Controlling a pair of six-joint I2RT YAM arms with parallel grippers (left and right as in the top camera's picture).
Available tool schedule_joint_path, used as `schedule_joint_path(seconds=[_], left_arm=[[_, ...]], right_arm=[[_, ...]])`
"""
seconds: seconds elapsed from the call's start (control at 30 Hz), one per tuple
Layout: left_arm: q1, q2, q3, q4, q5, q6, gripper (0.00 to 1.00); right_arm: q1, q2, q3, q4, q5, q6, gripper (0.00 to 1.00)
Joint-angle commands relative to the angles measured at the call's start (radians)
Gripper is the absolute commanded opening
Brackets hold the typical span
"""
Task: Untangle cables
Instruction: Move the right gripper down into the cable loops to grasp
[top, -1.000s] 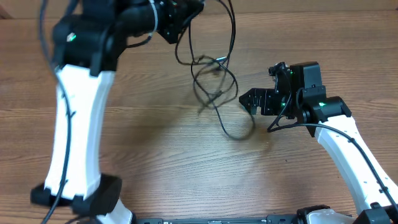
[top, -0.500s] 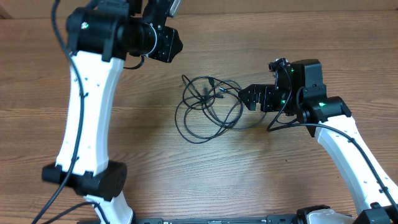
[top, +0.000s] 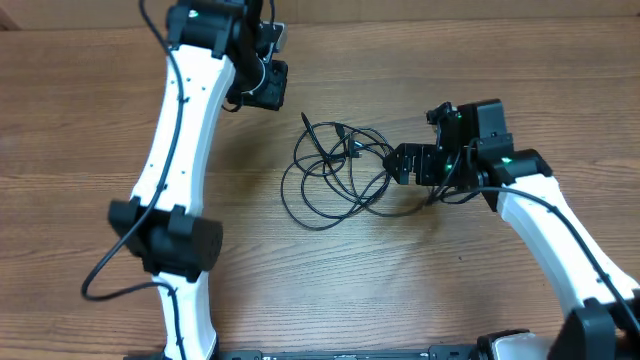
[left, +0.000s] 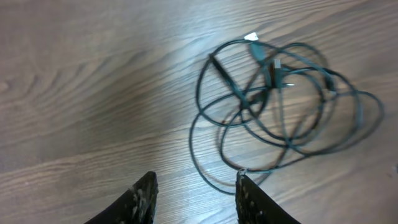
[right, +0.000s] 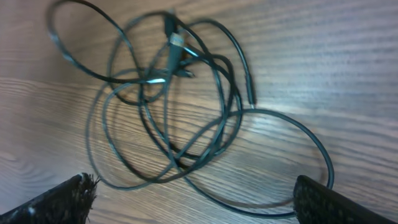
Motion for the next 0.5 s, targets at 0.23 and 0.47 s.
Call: schedule_joint_path(seconds=[0.23,0.47], left_arm=[[0.000,0.056,-0.003,-0.003,-0.022,-0.098,0.40],[0.000,0.056,-0.003,-0.010,-0.022,-0.098,0.40]], right_arm=[[0.009,0.124,-0.004,0.070,-0.055,0.085,0.83],[0.013,0.216,-0.004,0.082,-0.063,0.190,0.79]])
